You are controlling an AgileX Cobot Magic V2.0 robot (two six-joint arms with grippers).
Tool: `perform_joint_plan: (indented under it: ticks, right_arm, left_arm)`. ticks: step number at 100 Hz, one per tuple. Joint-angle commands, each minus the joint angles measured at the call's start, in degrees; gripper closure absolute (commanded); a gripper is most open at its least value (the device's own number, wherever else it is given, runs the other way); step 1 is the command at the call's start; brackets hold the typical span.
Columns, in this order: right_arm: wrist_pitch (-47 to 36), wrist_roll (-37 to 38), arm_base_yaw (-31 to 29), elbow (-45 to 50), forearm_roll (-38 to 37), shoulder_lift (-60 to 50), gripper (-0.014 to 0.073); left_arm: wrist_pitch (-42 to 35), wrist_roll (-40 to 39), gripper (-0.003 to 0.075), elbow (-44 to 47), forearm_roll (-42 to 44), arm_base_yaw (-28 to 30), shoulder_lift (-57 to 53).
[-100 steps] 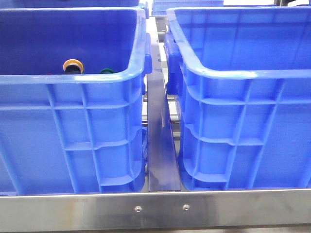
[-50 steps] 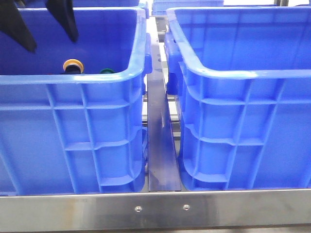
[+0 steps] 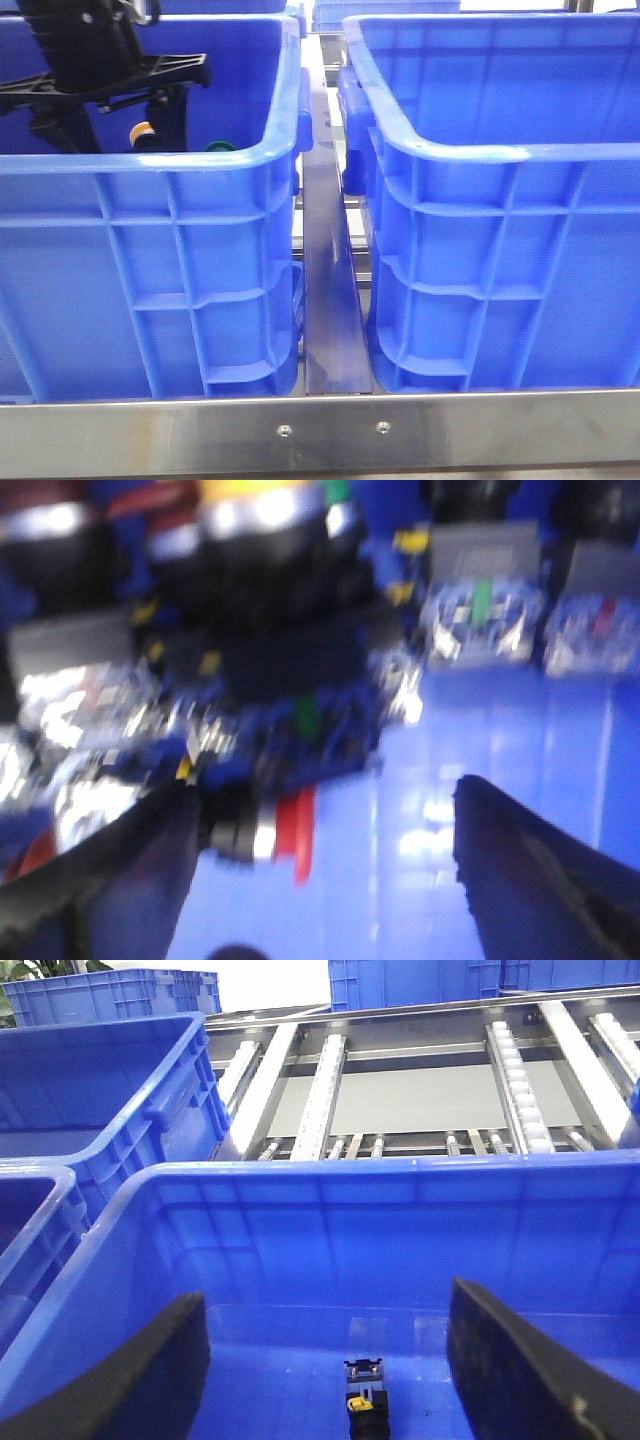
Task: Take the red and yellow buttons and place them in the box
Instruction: 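Lower the left gripper into the button bin toward a yellow button, then grasp the yellow-capped button with the left gripper and lift it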
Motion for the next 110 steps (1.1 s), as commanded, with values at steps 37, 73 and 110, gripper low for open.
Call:
perform_joint_plan:
  ticks: [37,73,110]
  right_arm:
    - [-1.7,-0.3,-0.3,-1.5,0.0,-0.6,0.0067]
    - [-1.7,-0.3,-0.3,-1.5,0.0,-0.6,0.0067]
    - [-1.8,-0.3,-0.3,-1.5,0.0,-0.6,0.0067]
  left_arm:
    - [-6.2,-1.5,0.0244,-3.7,-0.3,0.3,0.1]
    - [-6.8,-1.5,0.0586,-3.7,0.9,0.3,0.1]
    - [-8.8,-1.8,0.0587,1.0,3.5,-2.6,-6.1]
